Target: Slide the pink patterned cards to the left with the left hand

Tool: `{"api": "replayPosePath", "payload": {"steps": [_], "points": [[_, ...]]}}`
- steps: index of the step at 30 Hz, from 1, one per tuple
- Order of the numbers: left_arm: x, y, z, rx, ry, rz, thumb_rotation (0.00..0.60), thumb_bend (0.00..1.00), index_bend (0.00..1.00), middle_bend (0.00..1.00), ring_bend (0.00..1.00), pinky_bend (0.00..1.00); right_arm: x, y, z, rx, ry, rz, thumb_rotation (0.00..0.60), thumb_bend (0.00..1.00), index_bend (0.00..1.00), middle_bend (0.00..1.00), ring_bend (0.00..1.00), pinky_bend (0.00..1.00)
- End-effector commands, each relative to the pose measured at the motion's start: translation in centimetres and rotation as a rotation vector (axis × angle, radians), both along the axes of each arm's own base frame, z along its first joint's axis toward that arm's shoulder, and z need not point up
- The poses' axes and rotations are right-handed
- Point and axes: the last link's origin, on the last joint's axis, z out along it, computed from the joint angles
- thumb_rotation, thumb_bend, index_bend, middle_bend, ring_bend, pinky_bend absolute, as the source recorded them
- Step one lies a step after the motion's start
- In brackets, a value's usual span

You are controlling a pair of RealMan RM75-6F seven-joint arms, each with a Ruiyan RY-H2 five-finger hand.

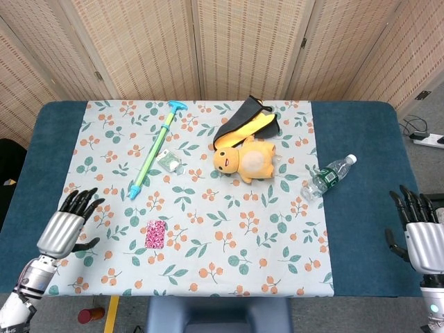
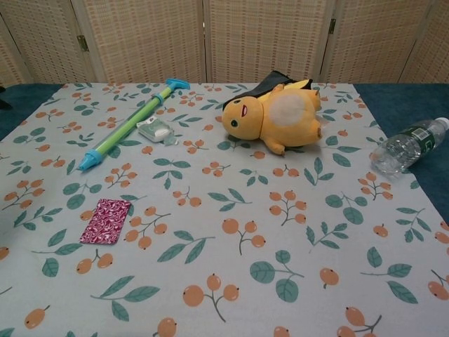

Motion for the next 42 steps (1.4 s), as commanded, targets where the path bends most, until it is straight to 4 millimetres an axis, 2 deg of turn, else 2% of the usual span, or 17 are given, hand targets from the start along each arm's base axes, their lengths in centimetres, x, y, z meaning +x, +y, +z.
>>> {"api": "replayPosePath", "payload": {"steps": [1, 5, 7, 9, 11, 14, 20, 32, 42], "points": [[0.8, 1.1, -1.6, -0.094, 0.011, -0.015, 0.600, 0.23, 0.18, 0.00, 0.00, 0.00, 0.0, 0.0, 0.0, -0.001, -0.001, 0.000, 0.600, 0.48, 0.00, 0.00, 0.00, 0.00], [1.7, 1.8, -3.2, -0.186, 0.022, 0.007, 0.598, 0.22, 0.20, 0.00, 0.00, 0.00, 0.0, 0.1, 0.0, -0.005, -0.004, -0.002, 0.600, 0.48, 0.00, 0.00, 0.00, 0.00], [2.1, 2.2, -4.1, -0.220, 0.017, 0.010, 0.556, 0.21, 0.21, 0.00, 0.00, 0.00, -0.1, 0.1, -0.1, -0.005, -0.005, -0.002, 0.600, 0.48, 0.00, 0.00, 0.00, 0.00], [2.3, 2.3, -4.8, -0.241, -0.001, 0.019, 0.469, 0.21, 0.23, 0.00, 0.00, 0.00, -0.1, 0.1, 0.0, -0.005, -0.006, -0.003, 0.600, 0.48, 0.00, 0.00, 0.00, 0.00], [2.4, 2.5, -5.5, -0.257, -0.029, 0.028, 0.418, 0.20, 0.26, 0.00, 0.00, 0.00, -0.2, 0.2, 0.0, -0.003, -0.005, -0.010, 0.600, 0.48, 0.00, 0.00, 0.00, 0.00], [2.5, 2.5, -6.3, -0.271, -0.040, 0.031, 0.366, 0.19, 0.30, 0.00, 0.00, 0.00, -0.4, 0.2, 0.0, -0.003, -0.007, -0.016, 0.600, 0.48, 0.00, 0.00, 0.00, 0.00], [2.6, 2.3, -7.8, -0.301, -0.074, 0.046, 0.237, 0.16, 0.30, 0.00, 0.00, 0.00, -0.4, 0.2, -0.2, 0.002, -0.013, -0.013, 0.600, 0.48, 0.00, 0.00, 0.00, 0.00], [2.5, 1.3, -10.4, -0.344, -0.051, 0.024, 0.194, 0.16, 0.30, 0.00, 0.00, 0.00, -0.5, 0.2, -0.4, 0.011, -0.016, -0.017, 0.600, 0.48, 0.00, 0.00, 0.00, 0.00], [2.8, 1.2, -11.6, -0.348, -0.029, -0.008, 0.167, 0.16, 0.30, 0.00, 0.00, 0.00, -0.6, 0.4, -0.5, 0.011, -0.020, -0.022, 0.600, 0.48, 0.00, 0.00, 0.00, 0.00]]}}
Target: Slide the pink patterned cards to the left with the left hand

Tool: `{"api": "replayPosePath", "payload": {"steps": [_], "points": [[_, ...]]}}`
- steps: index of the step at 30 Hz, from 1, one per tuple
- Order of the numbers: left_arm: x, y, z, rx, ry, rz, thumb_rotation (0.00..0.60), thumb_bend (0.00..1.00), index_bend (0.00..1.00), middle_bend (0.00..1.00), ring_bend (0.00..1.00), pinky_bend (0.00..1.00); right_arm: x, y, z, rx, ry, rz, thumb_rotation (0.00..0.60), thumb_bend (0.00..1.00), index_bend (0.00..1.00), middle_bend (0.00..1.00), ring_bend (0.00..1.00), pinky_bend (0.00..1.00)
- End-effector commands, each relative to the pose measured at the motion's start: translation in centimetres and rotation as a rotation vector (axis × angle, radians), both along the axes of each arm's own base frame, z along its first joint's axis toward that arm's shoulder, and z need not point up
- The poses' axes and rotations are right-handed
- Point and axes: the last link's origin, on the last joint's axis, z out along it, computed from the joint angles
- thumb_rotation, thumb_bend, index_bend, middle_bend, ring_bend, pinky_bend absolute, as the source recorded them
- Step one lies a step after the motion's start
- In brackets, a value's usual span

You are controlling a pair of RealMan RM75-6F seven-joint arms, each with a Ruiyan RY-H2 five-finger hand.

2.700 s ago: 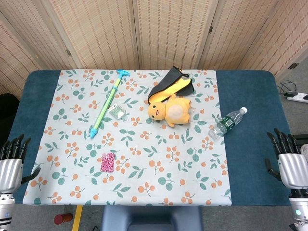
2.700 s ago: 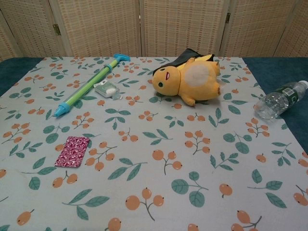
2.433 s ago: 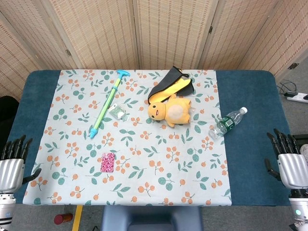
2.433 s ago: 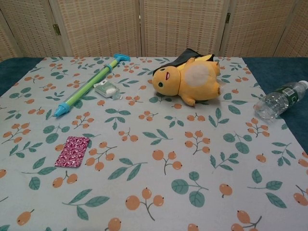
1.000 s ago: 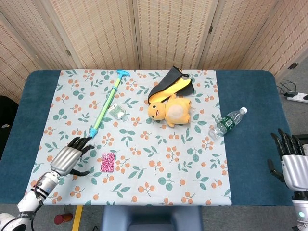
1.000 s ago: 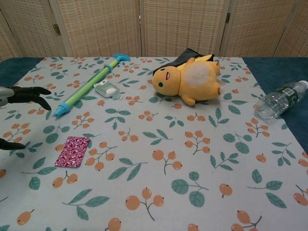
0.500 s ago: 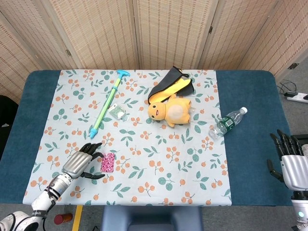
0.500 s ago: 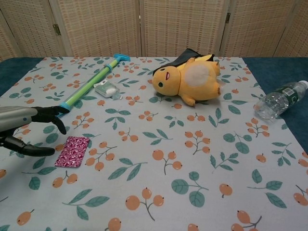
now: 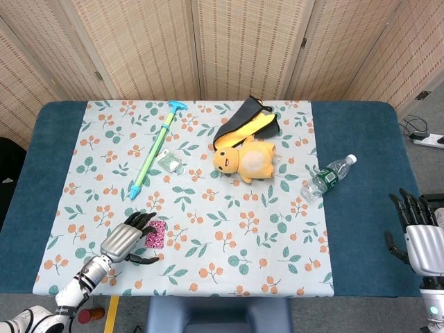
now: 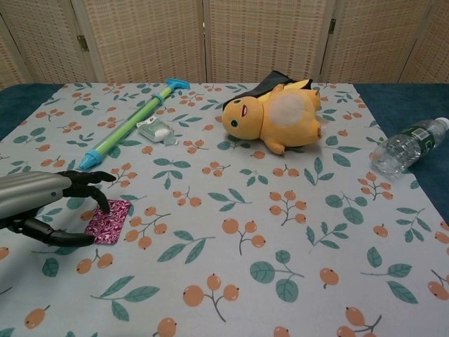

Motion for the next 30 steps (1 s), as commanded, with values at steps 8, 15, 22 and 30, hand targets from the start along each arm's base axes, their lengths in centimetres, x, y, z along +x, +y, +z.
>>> {"api": "replayPosePath", "payload": {"steps": [8, 15, 22, 30], "points": [[0.2, 0.3, -1.2, 0.002, 0.021, -0.019, 0.167, 0.16, 0.31, 0.00, 0.00, 0.00, 0.0, 0.1, 0.0, 0.001, 0.000, -0.003, 0.600, 0.48, 0.00, 0.00, 0.00, 0.00], [0.0, 0.2, -1.9, -0.006, 0.034, -0.019, 0.164, 0.15, 0.31, 0.00, 0.00, 0.00, 0.0, 0.1, -0.1, 0.001, -0.001, -0.007, 0.600, 0.48, 0.00, 0.00, 0.00, 0.00], [-0.5, 0.3, -1.8, 0.004, 0.044, -0.002, 0.164, 0.15, 0.32, 0.00, 0.00, 0.00, 0.0, 0.2, 0.0, -0.002, -0.001, -0.009, 0.600, 0.48, 0.00, 0.00, 0.00, 0.00], [-2.4, -0.1, 0.0, 0.035, 0.068, 0.043, 0.164, 0.15, 0.32, 0.00, 0.00, 0.00, 0.0, 0.2, 0.1, -0.007, -0.002, -0.010, 0.600, 0.48, 0.00, 0.00, 0.00, 0.00]]}}
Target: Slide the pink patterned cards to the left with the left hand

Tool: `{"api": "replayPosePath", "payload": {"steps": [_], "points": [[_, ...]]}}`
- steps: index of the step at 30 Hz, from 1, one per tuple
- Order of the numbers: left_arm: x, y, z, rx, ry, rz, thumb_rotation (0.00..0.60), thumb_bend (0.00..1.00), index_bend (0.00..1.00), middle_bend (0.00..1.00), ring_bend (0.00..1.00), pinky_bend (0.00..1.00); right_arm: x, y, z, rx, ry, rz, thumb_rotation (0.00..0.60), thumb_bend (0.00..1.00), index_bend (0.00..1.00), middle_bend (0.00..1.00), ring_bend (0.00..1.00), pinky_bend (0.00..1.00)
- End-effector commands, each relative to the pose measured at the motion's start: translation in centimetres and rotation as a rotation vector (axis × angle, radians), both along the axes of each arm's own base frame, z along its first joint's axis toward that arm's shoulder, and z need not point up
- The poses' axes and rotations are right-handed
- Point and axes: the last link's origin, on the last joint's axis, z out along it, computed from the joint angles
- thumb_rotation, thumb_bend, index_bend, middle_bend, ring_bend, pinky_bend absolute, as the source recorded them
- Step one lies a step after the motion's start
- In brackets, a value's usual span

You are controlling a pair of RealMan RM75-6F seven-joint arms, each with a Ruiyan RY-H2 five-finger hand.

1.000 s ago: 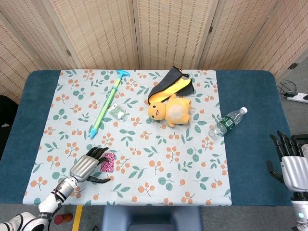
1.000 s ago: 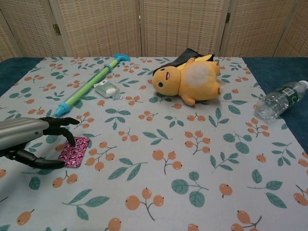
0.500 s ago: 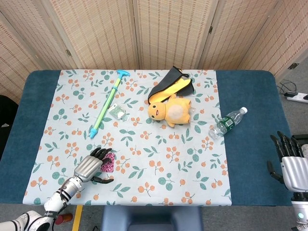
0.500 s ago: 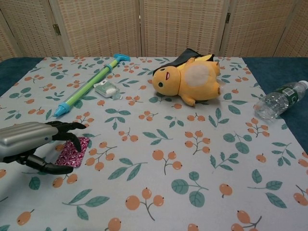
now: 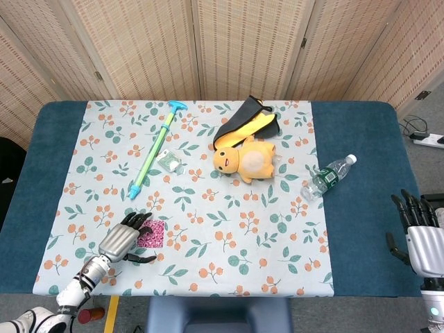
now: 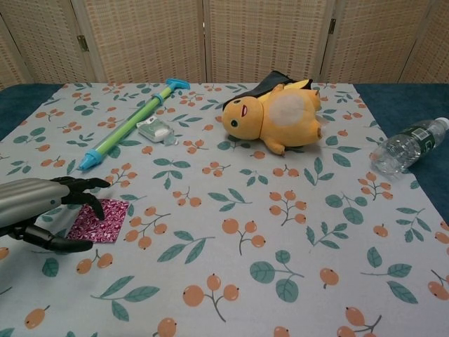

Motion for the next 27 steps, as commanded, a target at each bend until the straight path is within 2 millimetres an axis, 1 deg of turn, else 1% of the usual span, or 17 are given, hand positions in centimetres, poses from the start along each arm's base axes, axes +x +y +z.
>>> {"api": "replayPosePath", "payload": {"steps": [1, 7, 10, 12, 16, 20, 24, 27], "points": [[-0.8, -0.2, 0.7, 0.011, 0.012, 0.018, 0.165, 0.15, 0.32, 0.00, 0.00, 0.00, 0.0, 0.0, 0.0, -0.002, 0.000, 0.001, 0.600, 0.48, 0.00, 0.00, 0.00, 0.00], [-2.2, -0.4, 2.3, 0.038, 0.047, 0.045, 0.167, 0.15, 0.33, 0.00, 0.00, 0.00, 0.0, 0.1, 0.1, -0.007, -0.002, 0.001, 0.600, 0.48, 0.00, 0.00, 0.00, 0.00], [-2.0, -0.3, 2.8, 0.057, 0.040, 0.046, 0.166, 0.15, 0.33, 0.00, 0.00, 0.00, 0.0, 0.1, 0.1, -0.009, -0.004, 0.002, 0.600, 0.48, 0.00, 0.00, 0.00, 0.00], [-1.4, -0.2, 2.9, 0.063, 0.025, 0.035, 0.168, 0.15, 0.33, 0.00, 0.00, 0.00, -0.1, 0.2, 0.0, -0.008, -0.005, 0.001, 0.600, 0.48, 0.00, 0.00, 0.00, 0.00], [-0.2, -0.2, 2.1, 0.044, 0.005, 0.006, 0.167, 0.15, 0.33, 0.00, 0.00, 0.00, -0.2, 0.2, 0.1, -0.008, -0.006, -0.001, 0.600, 0.48, 0.00, 0.00, 0.00, 0.00], [1.1, -0.3, 0.9, 0.015, 0.000, -0.023, 0.165, 0.15, 0.32, 0.00, 0.00, 0.00, -0.4, 0.3, 0.2, -0.011, -0.006, -0.009, 0.600, 0.48, 0.00, 0.00, 0.00, 0.00], [1.7, -0.3, 0.0, -0.001, 0.005, -0.037, 0.167, 0.15, 0.32, 0.00, 0.00, 0.00, -0.6, 0.4, 0.3, -0.011, -0.007, -0.015, 0.600, 0.48, 0.00, 0.00, 0.00, 0.00], [1.7, -0.2, -0.4, -0.006, 0.015, -0.036, 0.167, 0.15, 0.32, 0.00, 0.00, 0.00, -0.7, 0.4, 0.3, -0.012, -0.009, -0.017, 0.600, 0.48, 0.00, 0.00, 0.00, 0.00]]}}
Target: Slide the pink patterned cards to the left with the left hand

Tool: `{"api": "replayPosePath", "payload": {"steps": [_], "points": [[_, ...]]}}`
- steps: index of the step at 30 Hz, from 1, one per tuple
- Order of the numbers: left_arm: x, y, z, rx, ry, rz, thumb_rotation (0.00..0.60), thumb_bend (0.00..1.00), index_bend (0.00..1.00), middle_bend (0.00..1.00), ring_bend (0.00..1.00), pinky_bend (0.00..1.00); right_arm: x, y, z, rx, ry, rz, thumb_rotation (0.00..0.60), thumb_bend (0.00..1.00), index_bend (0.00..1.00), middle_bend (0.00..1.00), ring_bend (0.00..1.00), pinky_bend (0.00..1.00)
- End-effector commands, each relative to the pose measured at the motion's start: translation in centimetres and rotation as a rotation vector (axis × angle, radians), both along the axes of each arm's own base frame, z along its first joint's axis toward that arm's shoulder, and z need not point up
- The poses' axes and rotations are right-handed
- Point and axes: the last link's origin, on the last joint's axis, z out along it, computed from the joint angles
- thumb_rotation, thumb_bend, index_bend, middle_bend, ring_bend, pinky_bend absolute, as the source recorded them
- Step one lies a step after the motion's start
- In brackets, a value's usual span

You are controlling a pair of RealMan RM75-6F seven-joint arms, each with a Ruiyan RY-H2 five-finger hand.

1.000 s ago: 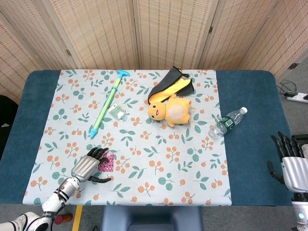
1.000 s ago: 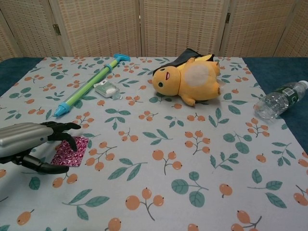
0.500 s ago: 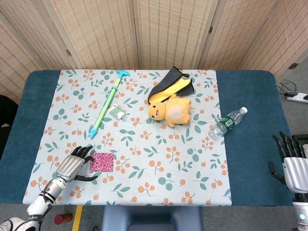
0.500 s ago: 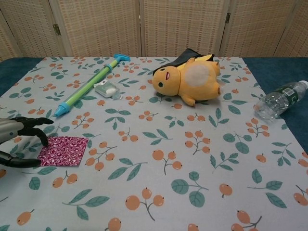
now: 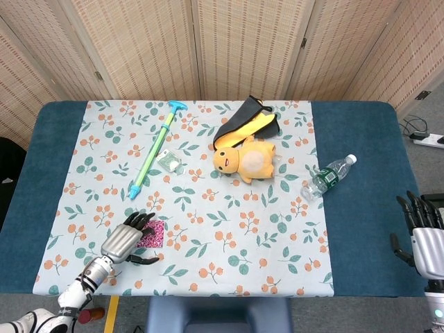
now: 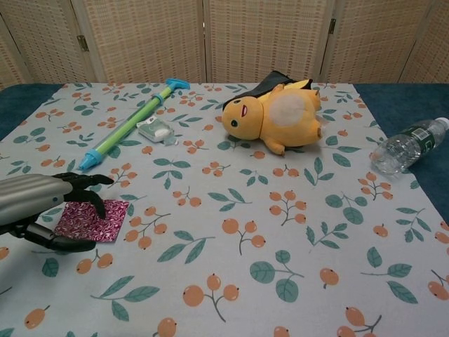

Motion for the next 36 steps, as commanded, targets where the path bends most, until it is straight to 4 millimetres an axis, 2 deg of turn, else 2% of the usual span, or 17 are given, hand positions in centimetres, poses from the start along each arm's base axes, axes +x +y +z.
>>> {"api": "replayPosePath", "payload": {"steps": [1, 10, 24, 36], "points": [[0.0, 0.1, -0.3, -0.001, 0.010, 0.002, 0.167, 0.15, 0.32, 0.00, 0.00, 0.00, -0.1, 0.0, 0.0, 0.000, -0.001, -0.001, 0.600, 0.48, 0.00, 0.00, 0.00, 0.00], [-1.3, -0.2, 0.1, 0.003, 0.034, 0.037, 0.167, 0.15, 0.32, 0.00, 0.00, 0.00, -0.1, -0.1, 0.0, -0.003, -0.004, -0.001, 0.600, 0.48, 0.00, 0.00, 0.00, 0.00], [-4.0, -0.9, 2.2, 0.047, 0.060, 0.098, 0.168, 0.15, 0.33, 0.00, 0.00, 0.00, 0.0, -0.1, -0.3, 0.001, -0.009, 0.003, 0.600, 0.48, 0.00, 0.00, 0.00, 0.00], [-4.1, -1.3, 3.4, 0.087, 0.024, 0.106, 0.165, 0.15, 0.32, 0.00, 0.00, 0.00, 0.2, -0.1, -0.3, 0.003, -0.007, 0.006, 0.600, 0.48, 0.00, 0.00, 0.00, 0.00]]}}
